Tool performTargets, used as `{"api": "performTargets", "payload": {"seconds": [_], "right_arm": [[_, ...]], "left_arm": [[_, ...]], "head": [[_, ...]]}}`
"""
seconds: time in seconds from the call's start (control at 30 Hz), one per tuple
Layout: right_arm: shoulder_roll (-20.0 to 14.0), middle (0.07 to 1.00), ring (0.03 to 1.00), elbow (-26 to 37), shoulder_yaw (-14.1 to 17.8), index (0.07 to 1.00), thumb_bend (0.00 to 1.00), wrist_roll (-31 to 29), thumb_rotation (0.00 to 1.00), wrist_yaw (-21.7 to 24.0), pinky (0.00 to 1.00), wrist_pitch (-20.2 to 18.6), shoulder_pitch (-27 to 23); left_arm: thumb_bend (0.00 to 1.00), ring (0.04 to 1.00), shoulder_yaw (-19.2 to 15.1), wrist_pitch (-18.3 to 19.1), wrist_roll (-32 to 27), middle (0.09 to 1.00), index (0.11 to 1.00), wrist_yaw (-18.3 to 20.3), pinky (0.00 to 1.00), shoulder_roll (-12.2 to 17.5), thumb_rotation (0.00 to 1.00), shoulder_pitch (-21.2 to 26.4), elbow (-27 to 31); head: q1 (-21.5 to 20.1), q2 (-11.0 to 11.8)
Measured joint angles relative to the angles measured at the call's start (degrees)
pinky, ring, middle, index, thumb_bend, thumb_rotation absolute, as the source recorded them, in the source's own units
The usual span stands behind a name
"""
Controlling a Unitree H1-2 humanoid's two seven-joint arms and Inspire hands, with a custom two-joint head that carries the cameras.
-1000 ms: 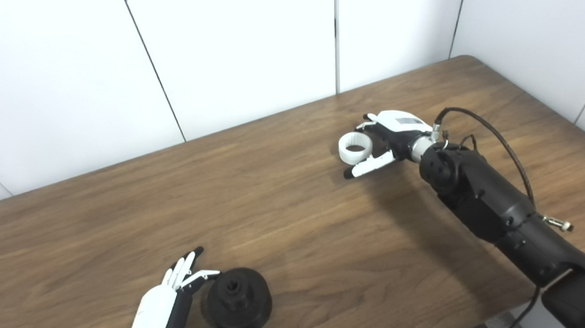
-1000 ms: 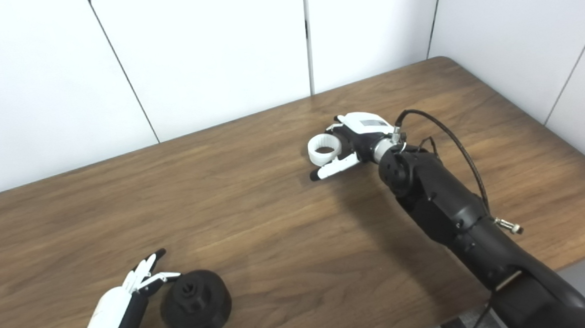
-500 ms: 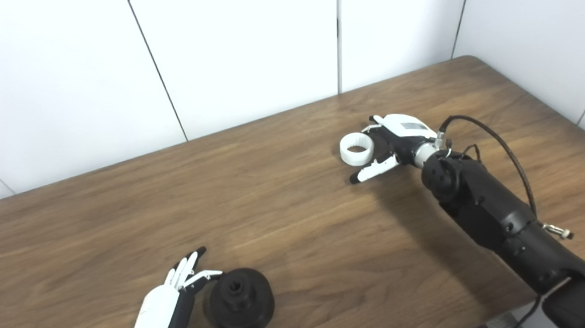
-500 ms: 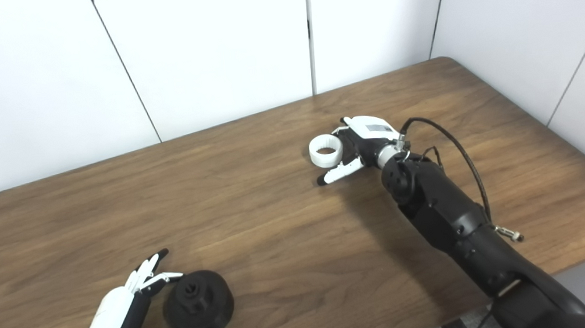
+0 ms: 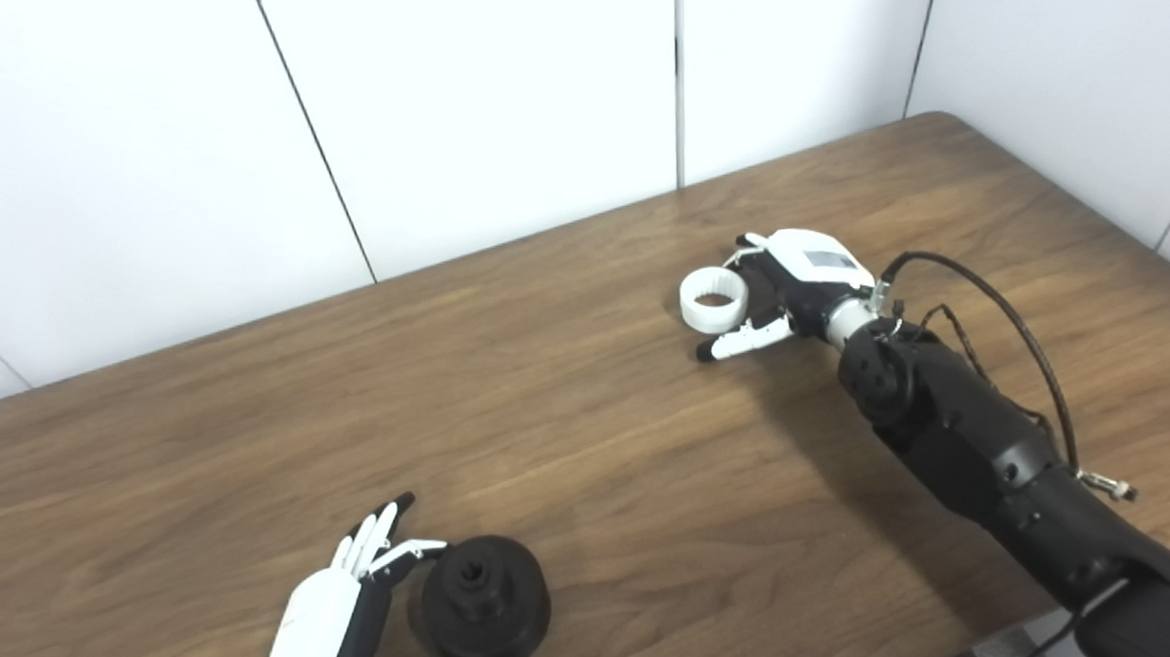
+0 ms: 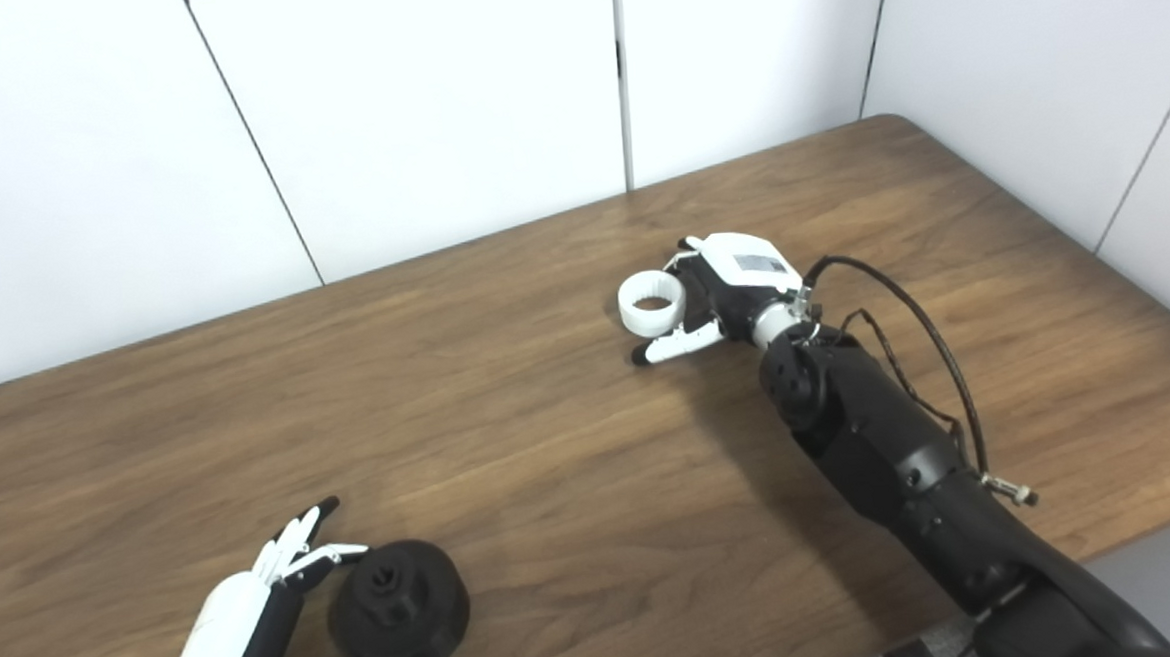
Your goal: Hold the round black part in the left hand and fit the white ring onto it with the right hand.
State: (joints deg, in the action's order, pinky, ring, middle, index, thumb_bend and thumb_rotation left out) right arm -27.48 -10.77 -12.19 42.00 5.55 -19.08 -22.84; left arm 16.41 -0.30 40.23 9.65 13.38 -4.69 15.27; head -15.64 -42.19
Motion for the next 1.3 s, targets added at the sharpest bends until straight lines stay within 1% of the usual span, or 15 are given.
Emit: {"api": "performTargets", "payload": {"seconds": [0.03, 0.13, 0.23, 0.33, 0.53, 0.57, 0.63, 0.7, 0.9, 1.17, 1.3], "right_arm": [[0.37, 0.942, 0.943, -0.16, 0.01, 0.741, 0.85, 0.1, 0.53, -0.54, 0.91, -0.03, 0.0], [0.88, 0.92, 0.923, -0.64, 0.04, 0.715, 0.8, 0.26, 0.47, -1.75, 0.9, -0.04, -0.03], [1.19, 0.908, 0.914, -0.84, 0.14, 0.694, 0.77, -0.14, 0.43, -2.91, 0.89, 0.07, -0.08], [1.81, 0.888, 0.898, -0.93, 0.38, 0.662, 0.75, -0.39, 0.36, -4.42, 0.88, 0.37, -0.03], [2.61, 0.857, 0.878, -1.79, 1.15, 0.603, 0.68, -1.7, 0.27, -8.87, 0.89, 4.59, 0.45], [2.68, 0.848, 0.871, -1.97, 1.39, 0.538, 0.58, -2.01, 0.2, -9.62, 0.88, 5.05, 0.59], [2.8, 0.842, 0.868, -2.46, 1.62, 0.505, 0.53, -2.31, 0.16, -10.97, 0.87, 6.48, 0.66], [2.88, 0.844, 0.873, -2.64, 1.91, 0.496, 0.52, -2.53, 0.15, -12.46, 0.89, 7.27, 0.63], [2.86, 0.833, 0.868, -3.12, 2.32, 0.491, 0.51, -2.73, 0.15, -13.36, 0.89, 8.98, 0.68], [2.87, 0.812, 0.859, -3.72, 2.59, 0.486, 0.52, -3.01, 0.14, -15.01, 0.89, 10.08, 0.88], [3.07, 0.815, 0.867, -3.6, 3.09, 0.486, 0.52, -3.41, 0.14, -15.2, 0.91, 10.13, 1.22]], "left_arm": [[0.91, 1.0, -0.01, 0.12, 0.0, 1.0, 0.647, 0.08, 1.0, -0.05, 0.36, 0.0, 0.05], [0.9, 1.0, 0.0, 0.62, 0.01, 1.0, 0.648, 0.46, 1.0, -0.09, 0.35, 0.01, 0.4], [0.9, 1.0, 0.06, 1.17, 0.28, 1.0, 0.646, 0.69, 1.0, -0.09, 0.35, -0.02, 0.83], [0.9, 1.0, 0.11, 1.28, 0.34, 1.0, 0.646, 0.69, 1.0, -0.14, 0.35, -0.04, 0.91], [0.9, 1.0, 0.17, 1.28, 0.5, 1.0, 0.646, 0.66, 1.0, -0.14, 0.35, -0.05, 0.94], [0.9, 1.0, 0.17, 1.28, 0.5, 1.0, 0.647, 0.67, 1.0, -0.14, 0.36, -0.07, 0.96], [0.9, 1.0, 0.16, 1.28, 0.49, 1.0, 0.647, 0.67, 1.0, -0.14, 0.37, -0.08, 0.97], [0.91, 1.0, 0.18, 1.29, 0.49, 1.0, 0.647, 0.68, 1.0, -0.15, 0.37, -0.08, 0.97], [0.91, 1.0, 0.16, 1.3, 0.48, 1.0, 0.647, 0.66, 1.0, -0.15, 0.39, -0.11, 0.97], [0.91, 1.0, 0.16, 1.32, 0.5, 0.999, 0.647, 0.67, 1.0, -0.15, 0.39, -0.11, 1.0], [0.9, 1.0, 0.16, 1.43, 0.53, 0.996, 0.646, 0.7, 1.0, -0.16, 0.37, -0.11, 1.08]], "head": [[0.0, 0.0], [0.0, -0.17], [0.18, -0.35], [0.26, -0.44], [0.18, -0.62], [0.18, -0.62], [0.18, -0.62], [0.35, -0.7], [0.53, -0.88], [0.7, -1.05], [0.88, -1.14]]}}
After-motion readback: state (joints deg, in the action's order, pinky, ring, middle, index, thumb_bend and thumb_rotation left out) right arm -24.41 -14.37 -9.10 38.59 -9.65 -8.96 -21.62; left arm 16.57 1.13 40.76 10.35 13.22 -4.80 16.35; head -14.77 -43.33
